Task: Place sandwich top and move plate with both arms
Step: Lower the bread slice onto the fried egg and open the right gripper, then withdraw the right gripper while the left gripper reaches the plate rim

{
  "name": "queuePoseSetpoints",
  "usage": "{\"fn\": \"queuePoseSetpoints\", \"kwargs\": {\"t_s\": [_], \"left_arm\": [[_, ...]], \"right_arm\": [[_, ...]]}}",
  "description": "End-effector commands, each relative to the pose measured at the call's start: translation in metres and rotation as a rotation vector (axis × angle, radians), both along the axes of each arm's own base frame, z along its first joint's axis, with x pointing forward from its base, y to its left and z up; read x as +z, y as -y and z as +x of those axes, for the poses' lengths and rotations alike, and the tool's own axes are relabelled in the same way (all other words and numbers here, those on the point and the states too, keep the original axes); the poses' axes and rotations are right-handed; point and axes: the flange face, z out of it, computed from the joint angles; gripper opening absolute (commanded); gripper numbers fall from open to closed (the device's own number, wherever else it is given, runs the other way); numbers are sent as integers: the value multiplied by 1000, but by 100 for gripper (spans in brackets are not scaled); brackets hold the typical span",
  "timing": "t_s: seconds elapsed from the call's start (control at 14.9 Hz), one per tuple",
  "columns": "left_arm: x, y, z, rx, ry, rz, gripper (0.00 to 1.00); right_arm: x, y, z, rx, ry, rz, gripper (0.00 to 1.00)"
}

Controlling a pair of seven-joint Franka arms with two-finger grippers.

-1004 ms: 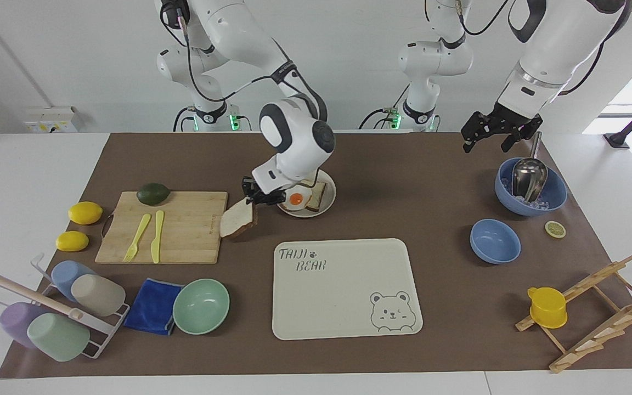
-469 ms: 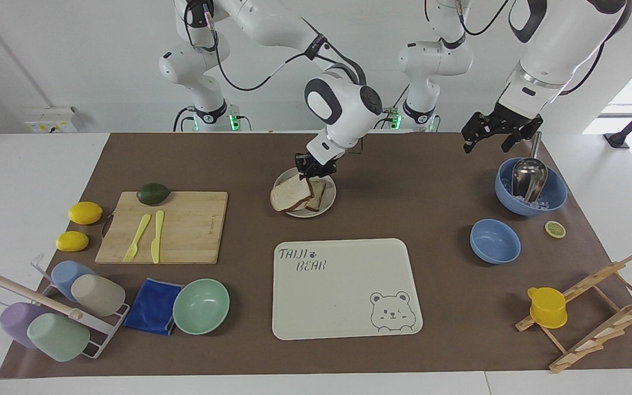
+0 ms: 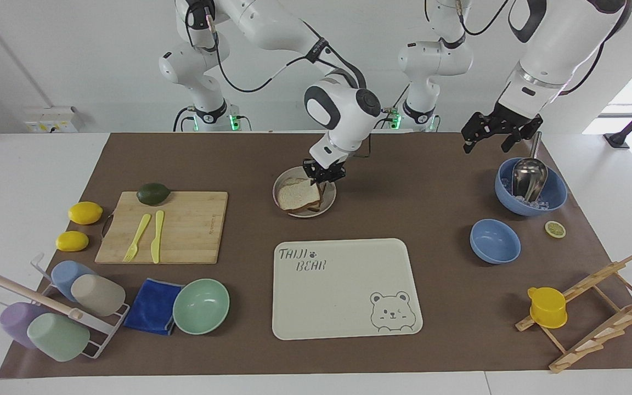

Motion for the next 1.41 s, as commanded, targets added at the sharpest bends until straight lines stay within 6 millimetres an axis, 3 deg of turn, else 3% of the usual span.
{"fn": "queuePoseSetpoints", "kwargs": {"t_s": [0.0,0.07,0.2,0.27,0.47,0.74,0.87,1.14,1.34], "left_arm": [[-5,2,-2,6,8,-1,100],[-4,1,-3,9,9,-1,100],[-7,-1,-3,15,11,-1,100],[-7,-1,-4,16,12,-3,100],[-13,0,-8,15,8,-5,100],[-35,10,-20,28,30,-10,100],[-48,36,-25,32,32,-13,100],[-91,91,-39,14,21,-51,100],[-128,125,-52,-8,-10,-108,100]], "right_arm": [[-1,-2,3,-50,-3,71,41],[2,-3,4,-51,2,79,71],[18,4,13,-92,-1,128,95],[37,16,22,-121,6,164,100],[86,51,39,-132,21,222,100],[142,137,70,-106,9,271,100],[160,174,82,-104,11,306,100],[175,284,108,-42,-40,323,100],[186,339,114,-107,-28,329,100]]}}
